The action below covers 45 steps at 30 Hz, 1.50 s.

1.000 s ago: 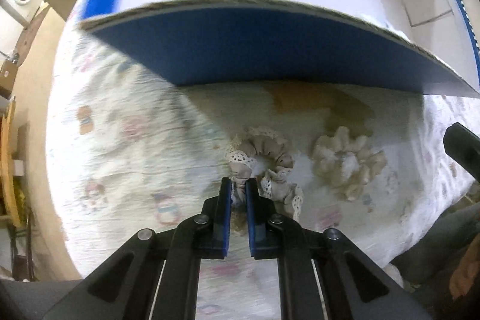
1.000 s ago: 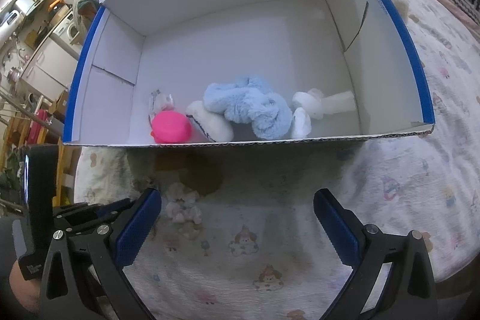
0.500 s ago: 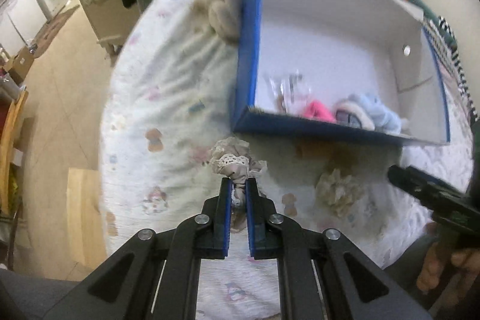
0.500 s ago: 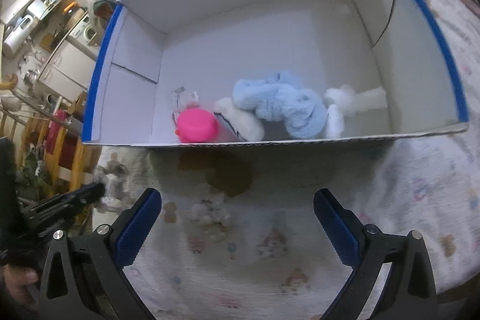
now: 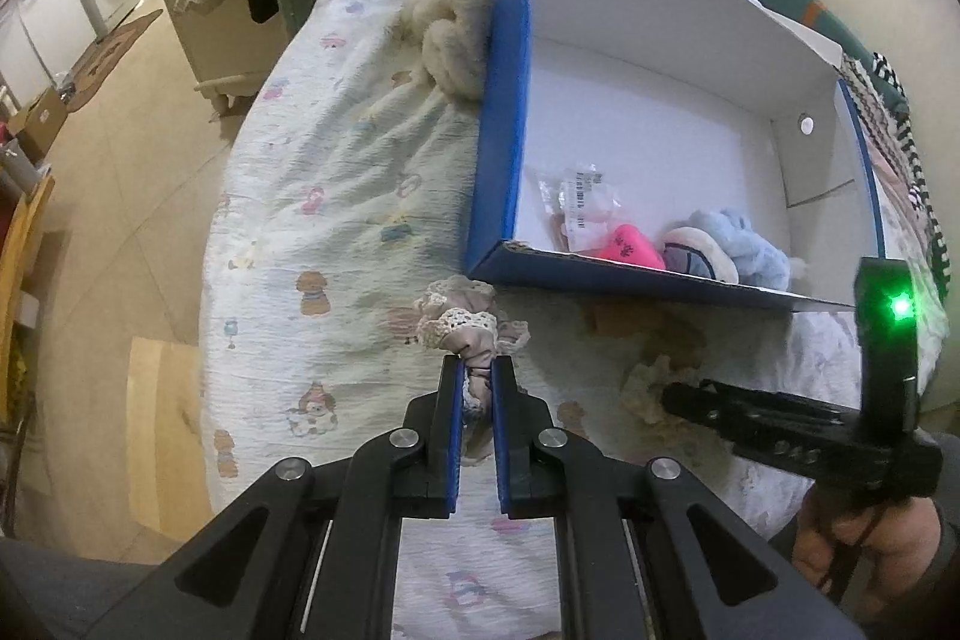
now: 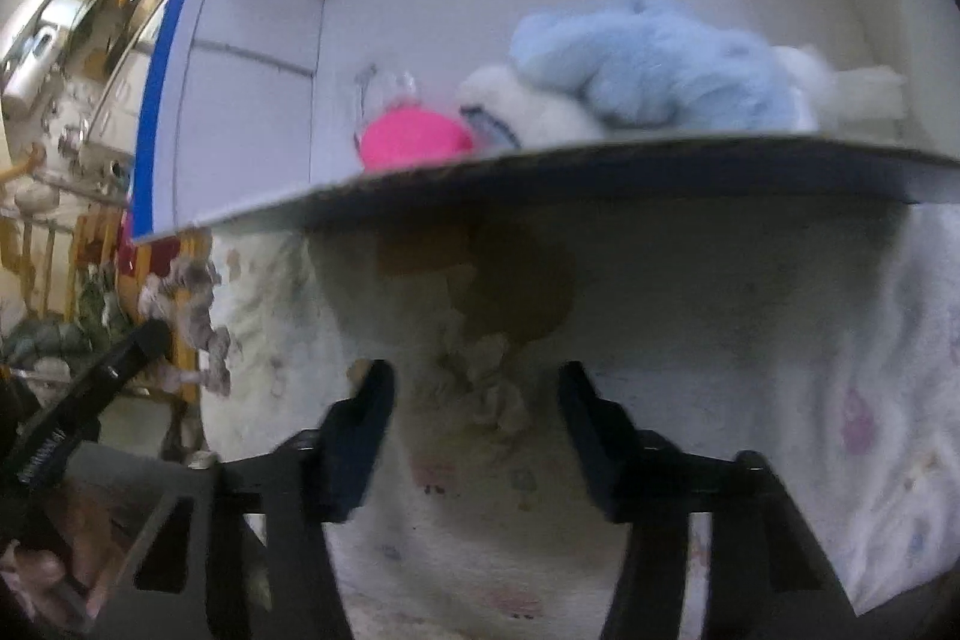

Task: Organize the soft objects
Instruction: 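Grasp the cream scrunchie with the right gripper while the left gripper holds the lace scrunchie, then carry both scrunchies over the box and lower them inside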

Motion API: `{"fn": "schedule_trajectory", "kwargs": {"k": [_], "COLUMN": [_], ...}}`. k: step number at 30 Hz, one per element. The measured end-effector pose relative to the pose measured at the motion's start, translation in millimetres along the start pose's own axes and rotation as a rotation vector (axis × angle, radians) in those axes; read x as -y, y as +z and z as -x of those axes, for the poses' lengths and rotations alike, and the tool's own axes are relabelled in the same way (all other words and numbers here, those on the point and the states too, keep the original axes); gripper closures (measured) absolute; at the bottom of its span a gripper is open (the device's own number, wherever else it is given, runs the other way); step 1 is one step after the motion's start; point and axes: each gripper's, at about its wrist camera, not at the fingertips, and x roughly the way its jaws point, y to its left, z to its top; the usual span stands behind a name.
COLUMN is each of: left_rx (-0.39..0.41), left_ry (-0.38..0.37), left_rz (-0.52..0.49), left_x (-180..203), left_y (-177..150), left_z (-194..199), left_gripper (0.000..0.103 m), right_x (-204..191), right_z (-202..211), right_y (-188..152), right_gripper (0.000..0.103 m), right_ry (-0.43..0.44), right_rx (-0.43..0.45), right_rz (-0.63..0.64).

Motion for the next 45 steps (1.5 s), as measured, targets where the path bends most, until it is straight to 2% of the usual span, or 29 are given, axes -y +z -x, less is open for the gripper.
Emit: {"fn": "schedule_trajectory", "kwargs": {"k": [5,8,15,18,20,28,35,39,45], "left_rx": [0.001,-0.002,0.001,0.003,0.027,0.141,0.236,0.233,0.249], "left_ry": [0.013,0.020,0.041,0.026,0.008,0.035,0.036,0.011,0.008], "left_rz": [-0.016,-0.011,-0.016,-0.020,-0.032,-0.080,-0.114,-0.104,-0.122], "left_x": [4,2,0,2,4,23,42,49,64], "left_y": [0,-1,-5,-6,-7,-8,19,39,71], "left_z": [-3,-4,-4,2,13,44,65,67,65], "left_gripper": [0.095,0.095,0.095,0.095,0.095,0.095,0.095,0.095,0.095], "right_x": [-9,-15,-18,-21,-16,-21,-14,-14,-15], "right_z": [-2,7,23,33,46,97,141,156,166], "right_y": [-7,-16,-29,-29,-33,-30,-18,-8,15], "right_gripper": [0.086,0.086,0.086,0.086,0.086,0.086,0.086,0.086,0.086], "right_ry": [-0.007,0.029,0.027,0.031,0.041,0.106,0.136,0.136,0.117], "right_rx": [-0.015,-0.017,0.022,0.055,0.074,0.194,0.325,0.386,0.431], "right_rz": [0.071,0.108,0.152,0.161,0.163,0.150,0.117,0.111,0.103]}}
